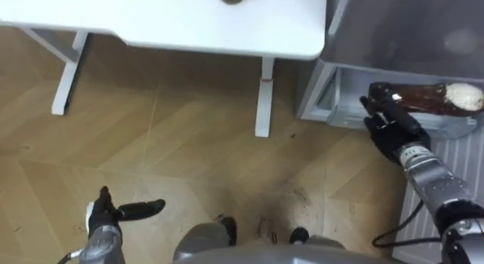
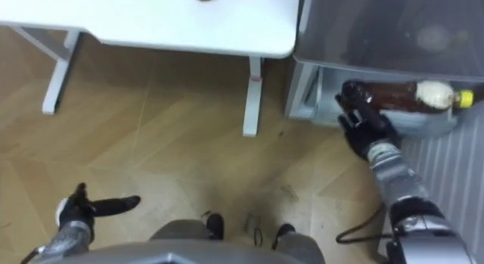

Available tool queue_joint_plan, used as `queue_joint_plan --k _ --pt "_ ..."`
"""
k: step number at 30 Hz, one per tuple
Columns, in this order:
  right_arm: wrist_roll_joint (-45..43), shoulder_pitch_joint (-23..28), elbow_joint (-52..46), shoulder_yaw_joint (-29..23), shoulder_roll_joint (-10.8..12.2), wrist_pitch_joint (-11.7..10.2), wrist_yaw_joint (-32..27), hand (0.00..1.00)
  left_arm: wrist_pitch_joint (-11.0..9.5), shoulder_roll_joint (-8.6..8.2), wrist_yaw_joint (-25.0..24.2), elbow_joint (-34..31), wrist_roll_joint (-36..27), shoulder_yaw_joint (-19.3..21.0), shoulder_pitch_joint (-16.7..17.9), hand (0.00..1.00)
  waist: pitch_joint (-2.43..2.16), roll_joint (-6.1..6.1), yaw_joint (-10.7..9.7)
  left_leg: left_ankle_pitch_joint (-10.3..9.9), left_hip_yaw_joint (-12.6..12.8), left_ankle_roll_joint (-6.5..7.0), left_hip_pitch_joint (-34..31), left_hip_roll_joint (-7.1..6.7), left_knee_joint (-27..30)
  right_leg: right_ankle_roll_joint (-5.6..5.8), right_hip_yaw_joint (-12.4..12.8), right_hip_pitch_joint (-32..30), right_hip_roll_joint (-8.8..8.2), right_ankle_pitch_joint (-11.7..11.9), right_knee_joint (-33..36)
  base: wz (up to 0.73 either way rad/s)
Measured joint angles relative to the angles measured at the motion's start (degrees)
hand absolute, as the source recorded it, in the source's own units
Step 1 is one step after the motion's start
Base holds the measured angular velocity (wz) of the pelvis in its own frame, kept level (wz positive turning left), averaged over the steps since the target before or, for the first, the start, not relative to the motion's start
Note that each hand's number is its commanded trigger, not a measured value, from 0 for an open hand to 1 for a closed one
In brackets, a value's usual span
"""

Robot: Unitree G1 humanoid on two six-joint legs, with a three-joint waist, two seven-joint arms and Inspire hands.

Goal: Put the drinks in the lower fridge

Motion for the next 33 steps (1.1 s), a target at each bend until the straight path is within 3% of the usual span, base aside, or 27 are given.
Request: queue_joint_plan --k 5,10,14,19,22,28,33 --pt "1.8 -4.3 6.3 0.0 -1.6 0.4 0.5 1.0 1.0 0.54 -3.9 4.9 1.2 -2.1 -2.2 0.0 0.71 0.87 0.2 0.6 0.4 0.41 -3.8 -0.48 0.0 0.0 0.6 -4.9 -0.7 0.0 1.8 -0.03" --pt "2.6 -8.8 8.7 -0.1 -2.3 0.9 0.4 1.0 1.7 1.51 -5.4 7.2 1.4 -3.5 -4.4 0.0 1.0 0.91 1.0 1.9 1.5 0.61 -7.9 -0.83 -0.3 -0.02 1.1 -11.0 -1.61 0.0 4.8 -0.11" --pt "3.0 -13.4 11.3 -0.1 -3.2 2.3 0.4 1.0 2.0 1.49 -6.3 9.0 1.5 -6.1 -6.2 0.0 1.54 0.28 1.5 2.4 1.9 0.93 -9.8 -1.27 -0.2 -0.03 1.3 -13.7 -2.25 0.0 6.1 -0.02" --pt "3.0 -14.9 11.3 -0.1 -3.5 2.8 0.3 1.0 2.5 1.81 -6.5 9.3 1.5 -6.9 -6.2 0.0 2.16 -0.67 1.6 2.6 1.9 1.34 -12.5 -1.84 0.7 -0.01 1.3 -16.2 -2.92 0.0 7.1 0.06" --pt "3.0 -15.6 11.2 0.0 -3.5 3.0 0.2 1.0 2.6 1.79 -6.5 9.2 1.0 -9.4 -6.2 0.0 2.2 -0.75 1.5 2.9 1.9 1.71 -14.6 -2.25 1.1 0.0 1.5 -18.7 -3.55 0.0 8.4 0.02" --pt "2.8 -18.5 11.1 0.0 -4.5 4.4 -1.1 1.0 3.1 2.11 -7.3 9.1 1.1 -9.4 -6.4 0.0 2.23 -0.92 1.5 3.4 2.7 2.1 -18.8 -2.75 2.9 0.0 2.6 -23.9 -4.47 0.0 11.6 -0.02" --pt "2.6 -22.3 11.0 0.0 -6.0 4.3 -1.1 1.0 3.1 3.12 -7.9 8.7 1.1 -9.4 -6.4 0.0 2.32 -1.07 1.4 4.0 2.7 2.15 -19.6 -3.01 3.6 -0.09 2.7 -24.7 -4.81 0.0 12.7 0.03"
